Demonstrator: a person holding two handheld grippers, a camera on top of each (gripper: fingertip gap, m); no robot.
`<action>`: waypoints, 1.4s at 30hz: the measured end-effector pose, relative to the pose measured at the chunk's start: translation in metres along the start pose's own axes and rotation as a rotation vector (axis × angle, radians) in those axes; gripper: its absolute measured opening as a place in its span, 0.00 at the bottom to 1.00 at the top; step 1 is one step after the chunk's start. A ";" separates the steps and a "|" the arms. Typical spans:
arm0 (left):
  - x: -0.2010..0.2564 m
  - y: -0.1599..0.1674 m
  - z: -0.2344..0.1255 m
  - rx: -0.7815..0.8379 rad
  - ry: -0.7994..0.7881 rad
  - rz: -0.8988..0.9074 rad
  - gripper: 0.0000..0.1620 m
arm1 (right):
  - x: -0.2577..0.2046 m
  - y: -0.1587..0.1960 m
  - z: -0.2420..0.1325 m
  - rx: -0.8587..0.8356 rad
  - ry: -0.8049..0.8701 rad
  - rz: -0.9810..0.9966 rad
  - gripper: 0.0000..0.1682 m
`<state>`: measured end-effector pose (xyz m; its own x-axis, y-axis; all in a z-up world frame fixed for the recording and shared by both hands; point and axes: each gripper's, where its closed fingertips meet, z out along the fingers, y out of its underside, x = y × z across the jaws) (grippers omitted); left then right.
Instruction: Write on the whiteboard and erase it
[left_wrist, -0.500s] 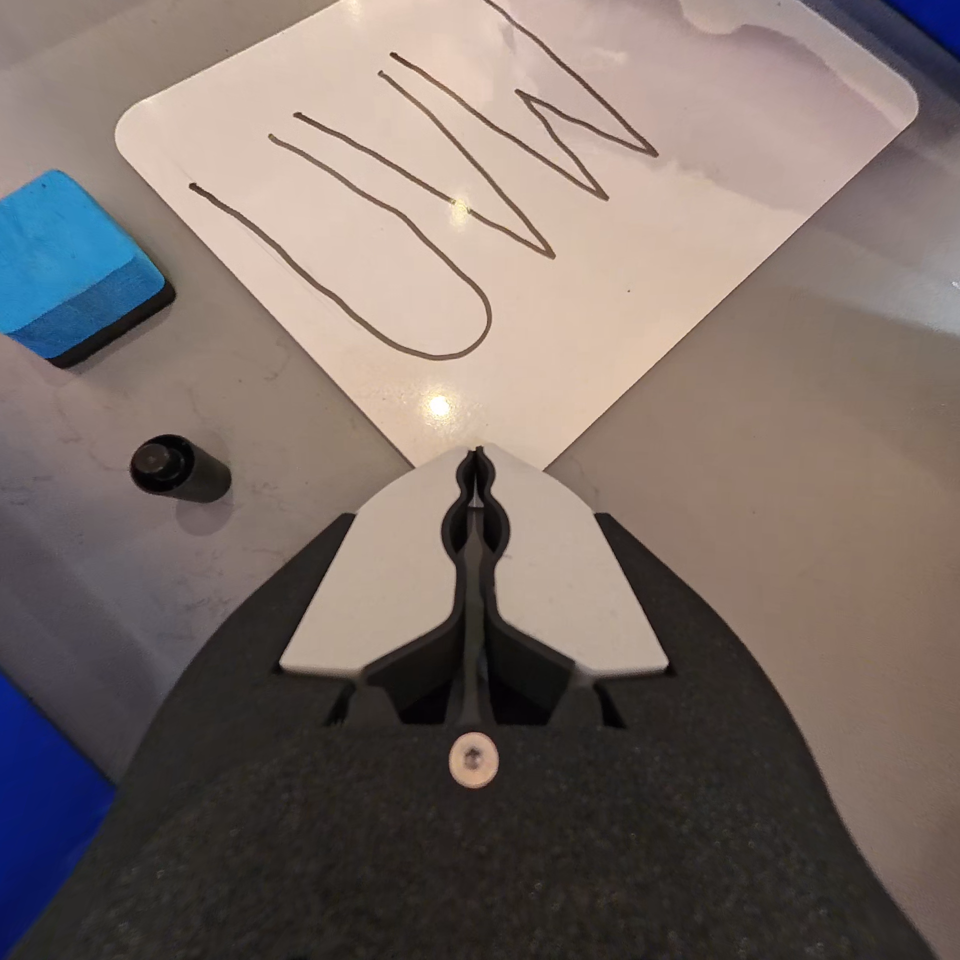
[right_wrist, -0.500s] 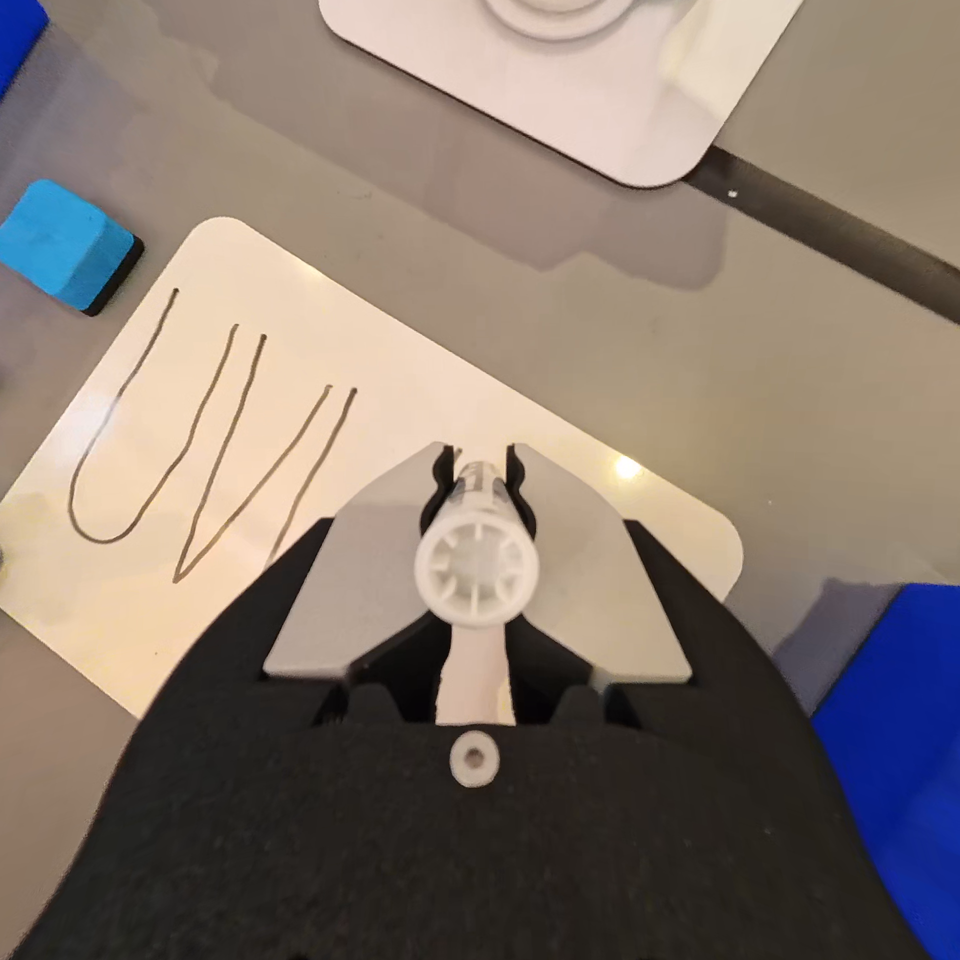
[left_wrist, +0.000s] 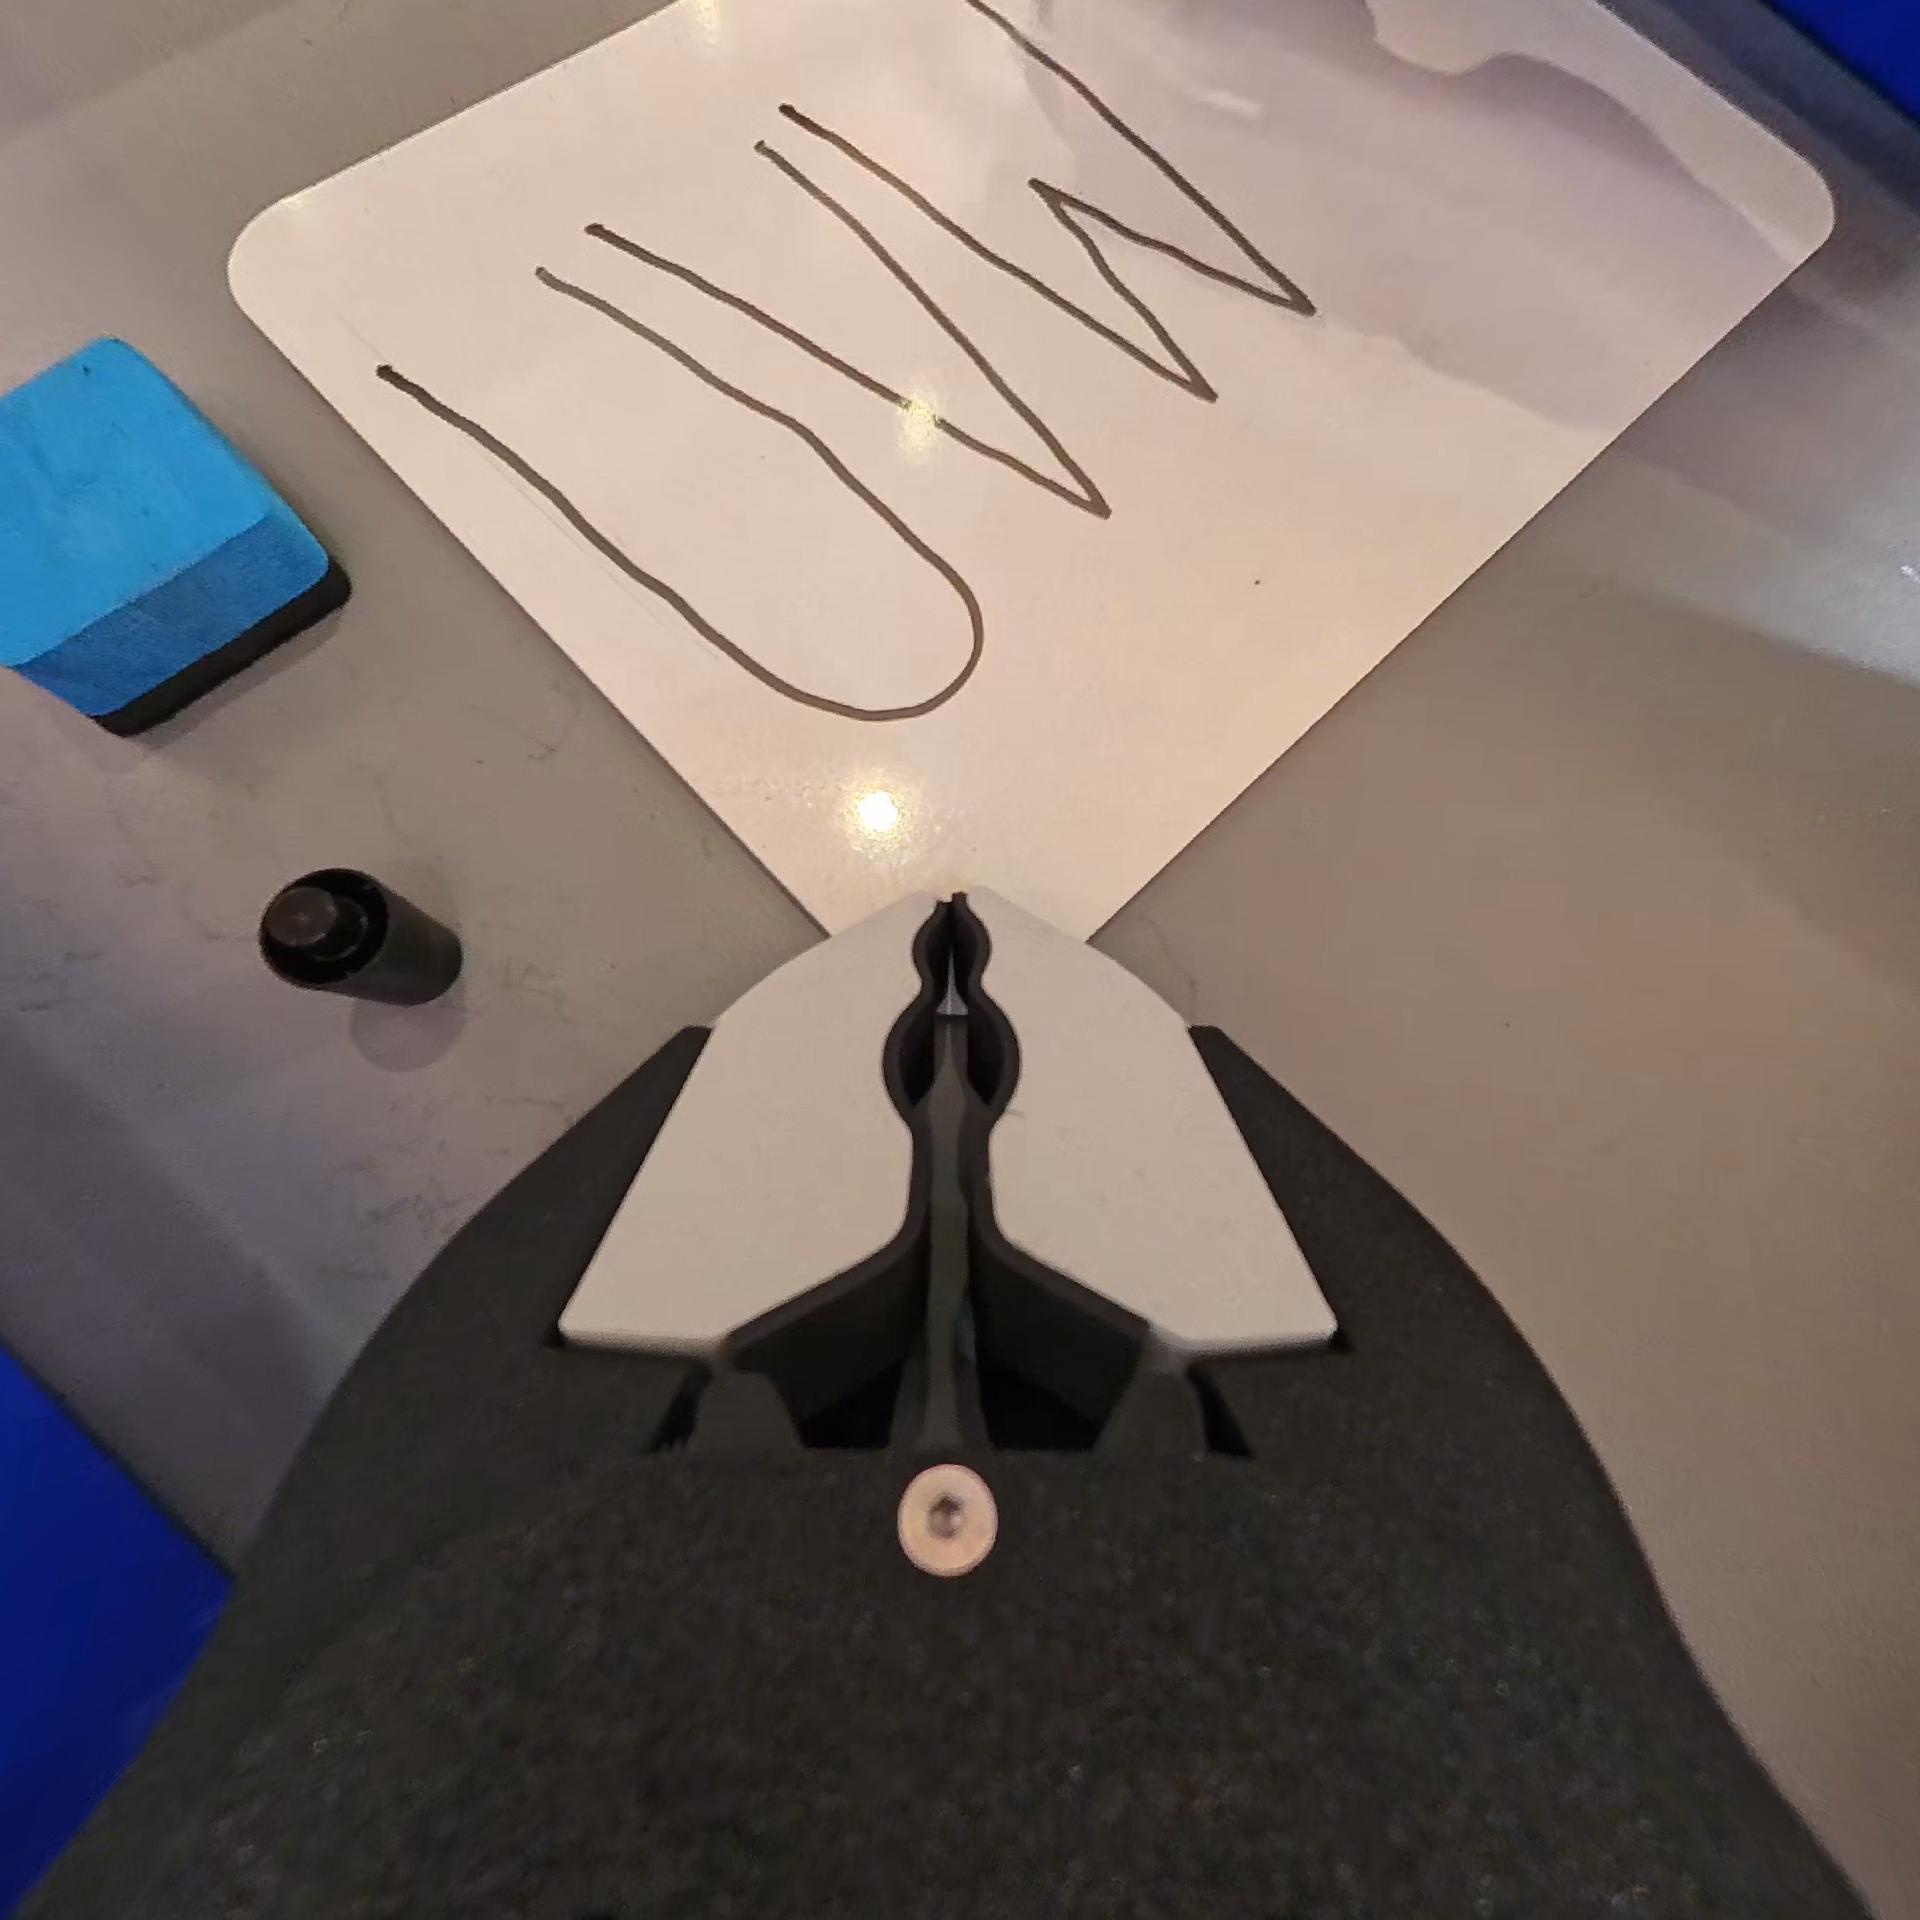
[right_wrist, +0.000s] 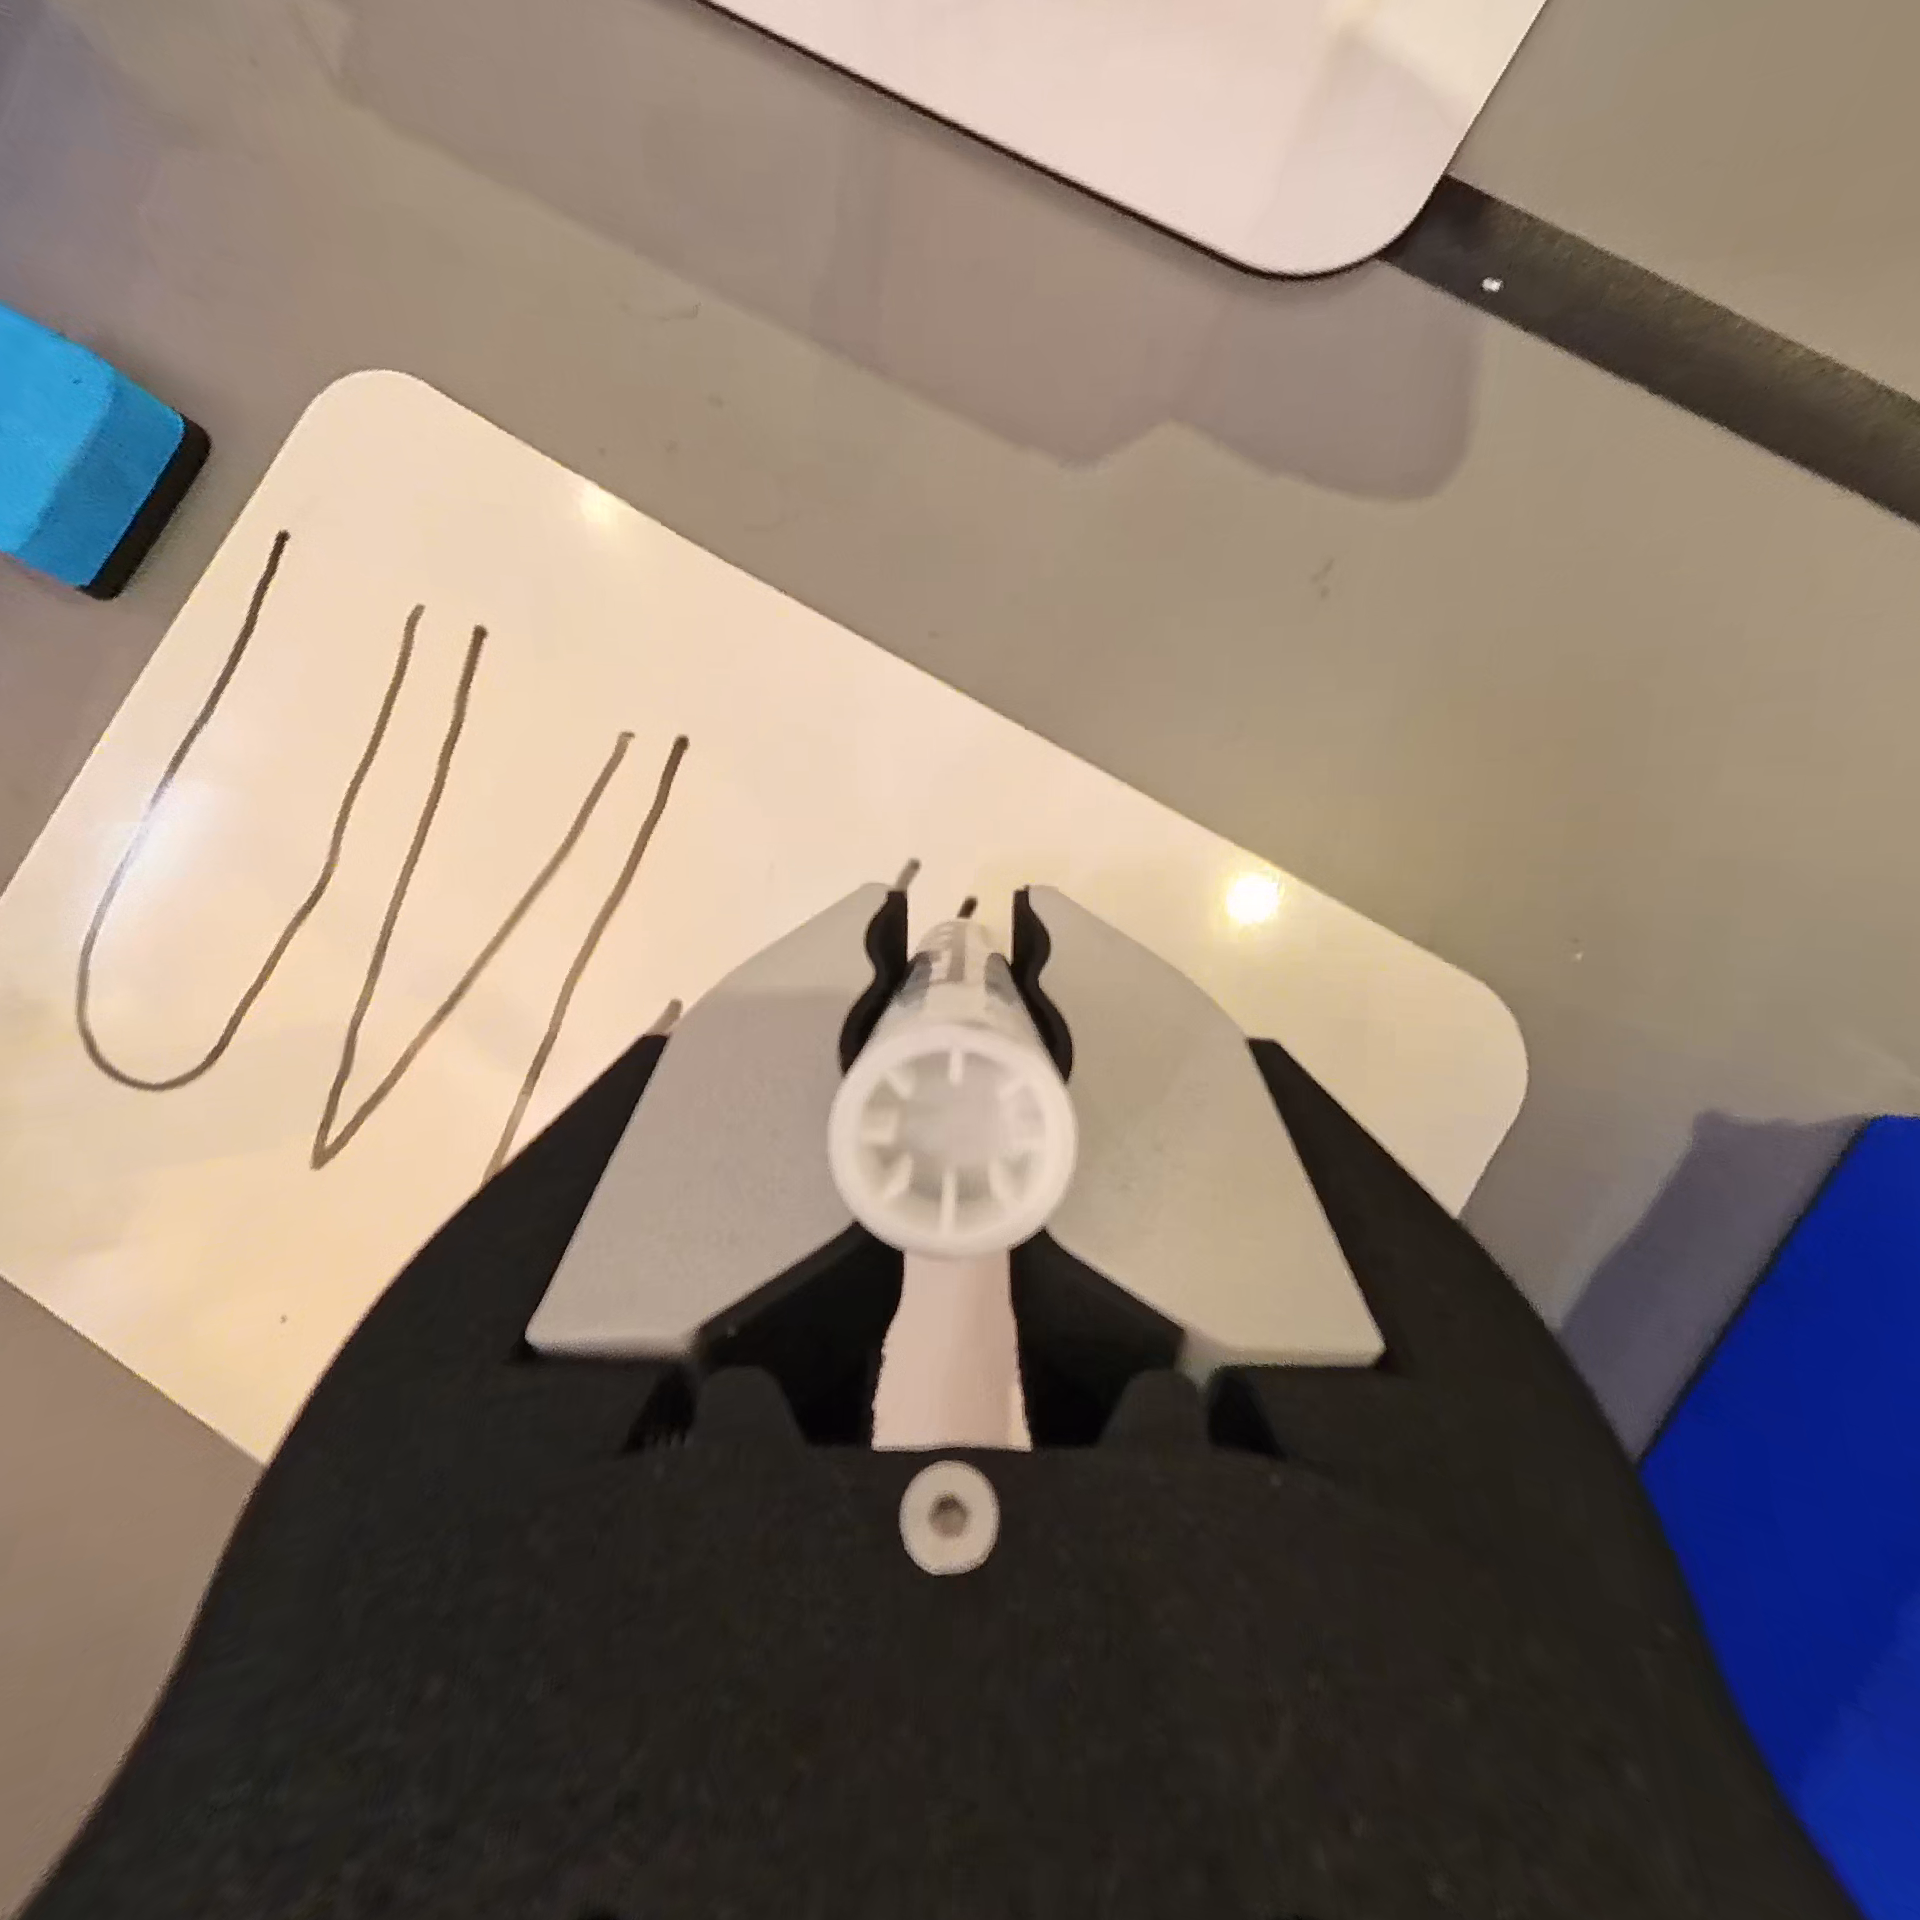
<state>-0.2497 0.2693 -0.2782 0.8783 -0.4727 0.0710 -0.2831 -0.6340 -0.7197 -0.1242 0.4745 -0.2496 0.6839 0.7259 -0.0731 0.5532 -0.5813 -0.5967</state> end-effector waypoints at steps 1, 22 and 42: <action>0.000 0.000 0.000 0.000 0.000 0.000 0.00 | 0.000 0.003 -0.002 -0.001 0.006 0.004 0.12; 0.000 0.000 0.000 0.000 -0.004 0.004 0.00 | -0.023 0.086 -0.063 -0.014 0.094 0.067 0.12; 0.001 0.000 0.000 0.000 0.001 0.002 0.00 | -0.034 0.055 -0.037 -0.033 0.019 0.016 0.11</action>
<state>-0.2489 0.2690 -0.2781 0.8773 -0.4747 0.0706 -0.2847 -0.6332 -0.7197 -0.0990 0.4045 -0.2500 0.7019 0.7091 -0.0672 0.5568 -0.6050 -0.5691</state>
